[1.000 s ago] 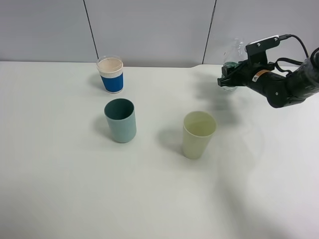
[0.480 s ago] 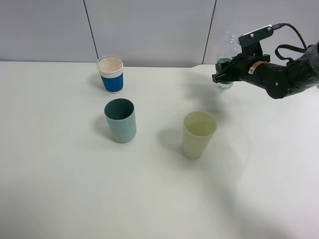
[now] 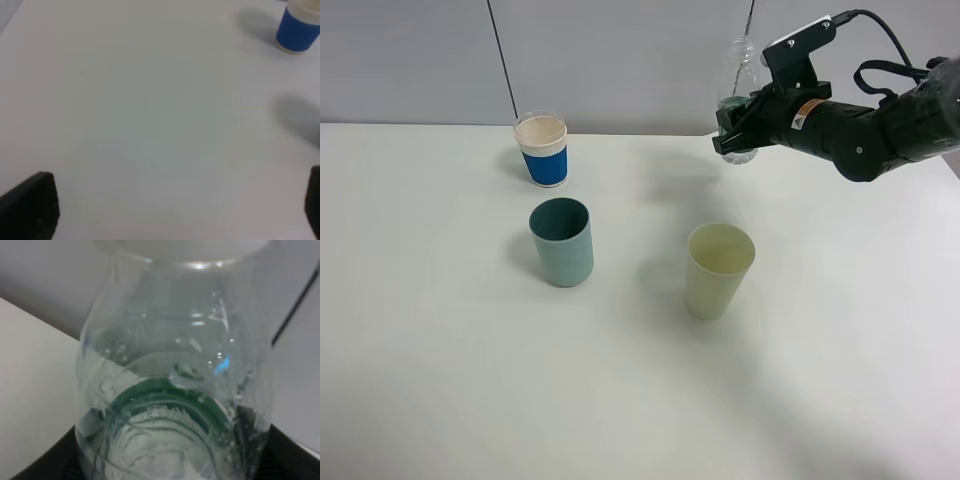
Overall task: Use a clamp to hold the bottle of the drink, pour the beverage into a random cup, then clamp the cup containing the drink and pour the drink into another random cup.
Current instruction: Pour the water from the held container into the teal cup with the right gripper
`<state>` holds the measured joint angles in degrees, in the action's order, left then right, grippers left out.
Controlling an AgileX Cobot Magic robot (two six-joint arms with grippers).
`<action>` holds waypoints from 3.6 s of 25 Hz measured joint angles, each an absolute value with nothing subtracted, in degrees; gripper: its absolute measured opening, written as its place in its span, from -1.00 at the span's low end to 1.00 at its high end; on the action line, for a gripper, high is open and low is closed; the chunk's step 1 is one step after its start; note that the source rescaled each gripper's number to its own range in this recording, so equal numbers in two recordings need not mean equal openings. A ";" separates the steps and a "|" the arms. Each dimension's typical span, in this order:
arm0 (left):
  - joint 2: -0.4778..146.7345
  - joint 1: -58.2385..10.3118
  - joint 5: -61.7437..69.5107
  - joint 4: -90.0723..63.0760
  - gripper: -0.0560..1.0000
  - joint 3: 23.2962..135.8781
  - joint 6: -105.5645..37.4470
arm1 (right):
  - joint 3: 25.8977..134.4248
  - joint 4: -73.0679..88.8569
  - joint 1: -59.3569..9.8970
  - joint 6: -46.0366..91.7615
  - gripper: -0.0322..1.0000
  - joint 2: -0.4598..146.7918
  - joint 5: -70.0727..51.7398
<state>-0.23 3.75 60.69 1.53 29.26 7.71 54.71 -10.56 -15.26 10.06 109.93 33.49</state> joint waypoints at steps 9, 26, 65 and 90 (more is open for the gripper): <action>-0.23 3.75 60.69 1.53 1.00 29.26 7.71 | 57.60 -11.75 -21.90 3.39 -0.94 105.77 25.89; -0.23 3.75 60.69 1.53 1.00 29.26 7.71 | 71.03 -35.90 -33.18 3.29 -0.94 105.29 9.88; -0.23 3.75 60.69 1.53 1.00 29.26 7.71 | 71.60 -48.34 -40.89 41.60 -0.94 108.80 -1.99; -0.23 3.75 60.69 1.53 1.00 29.26 7.71 | 71.60 -55.44 -40.96 49.47 -0.94 108.80 -7.50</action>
<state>-0.23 3.75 60.69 1.53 29.26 7.71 71.60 -55.44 -40.96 49.47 108.80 -7.50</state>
